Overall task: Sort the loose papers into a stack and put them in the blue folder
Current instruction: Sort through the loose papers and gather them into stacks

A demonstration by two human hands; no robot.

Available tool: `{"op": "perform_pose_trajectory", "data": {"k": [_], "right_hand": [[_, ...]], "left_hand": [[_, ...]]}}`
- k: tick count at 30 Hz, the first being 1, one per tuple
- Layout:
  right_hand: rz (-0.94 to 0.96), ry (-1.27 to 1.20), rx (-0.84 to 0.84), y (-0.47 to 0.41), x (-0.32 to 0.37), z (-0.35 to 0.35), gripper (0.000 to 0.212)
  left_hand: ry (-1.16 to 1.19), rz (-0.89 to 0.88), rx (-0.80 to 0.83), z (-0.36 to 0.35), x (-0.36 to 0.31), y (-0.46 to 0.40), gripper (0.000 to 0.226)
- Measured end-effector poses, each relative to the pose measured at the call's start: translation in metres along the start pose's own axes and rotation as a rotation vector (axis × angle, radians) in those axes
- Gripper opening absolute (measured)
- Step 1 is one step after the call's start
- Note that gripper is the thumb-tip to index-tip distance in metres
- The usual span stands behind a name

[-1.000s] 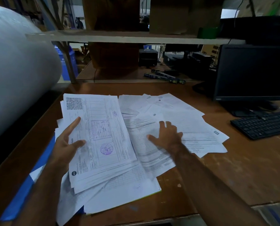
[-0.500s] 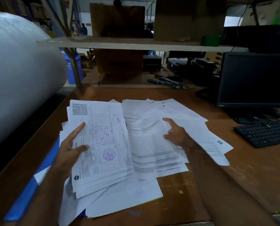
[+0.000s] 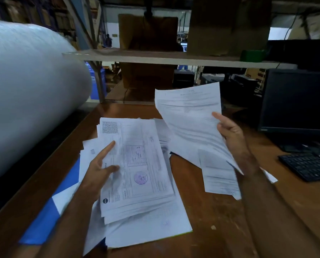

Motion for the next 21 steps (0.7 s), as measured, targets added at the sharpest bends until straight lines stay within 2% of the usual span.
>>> {"op": "perform_pose_trajectory", "data": {"k": [3,6,8,10,12,14,15,17,19,21], "right_hand": [[0.001,0.338,0.048,0.014,-0.029,-0.02,0.035],[-0.079,0.423,0.163,0.027,-0.054,-0.043,0.035],[-0.114,0.473,0.204,0.035,-0.065,-0.052,0.046],[-0.173,0.372,0.245,0.041,-0.071,-0.059,0.057],[-0.236,0.214,0.311,0.047,-0.075,-0.064,0.058],[-0.251,0.126,0.333,0.051,-0.079,-0.067,0.055],[-0.248,0.121,0.324,0.052,-0.08,-0.068,0.053],[-0.219,0.185,0.297,0.054,-0.08,-0.07,0.051],[-0.176,0.258,0.285,0.054,-0.08,-0.07,0.048],[-0.127,0.32,0.307,0.054,-0.079,-0.072,0.048]], "left_hand": [[-0.003,-0.022,0.057,-0.013,-0.009,0.002,0.074],[0.036,-0.032,0.104,-0.023,-0.017,0.004,0.073],[0.08,-0.041,0.141,-0.026,-0.023,0.006,0.072],[0.073,-0.062,0.169,-0.028,-0.03,0.008,0.071],[0.028,-0.099,0.22,-0.029,-0.033,0.011,0.068],[0.03,-0.077,0.232,-0.03,-0.035,0.012,0.05],[0.109,-0.017,0.233,-0.031,-0.039,0.013,0.038],[0.254,0.07,0.252,-0.032,-0.038,0.011,0.039],[0.227,0.049,0.276,-0.031,-0.04,0.01,0.033],[0.077,-0.041,0.294,-0.03,-0.036,0.009,0.048]]}}
Point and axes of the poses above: each hand's wrist, its own y-axis away from the middle knuckle, its own z-axis out of the back of the hand, x = y × z, the point moved 2 cm from there along -y, towards the middle knuckle, and after that the axes turned 5 degrees about -y, right-handed, at the moved point
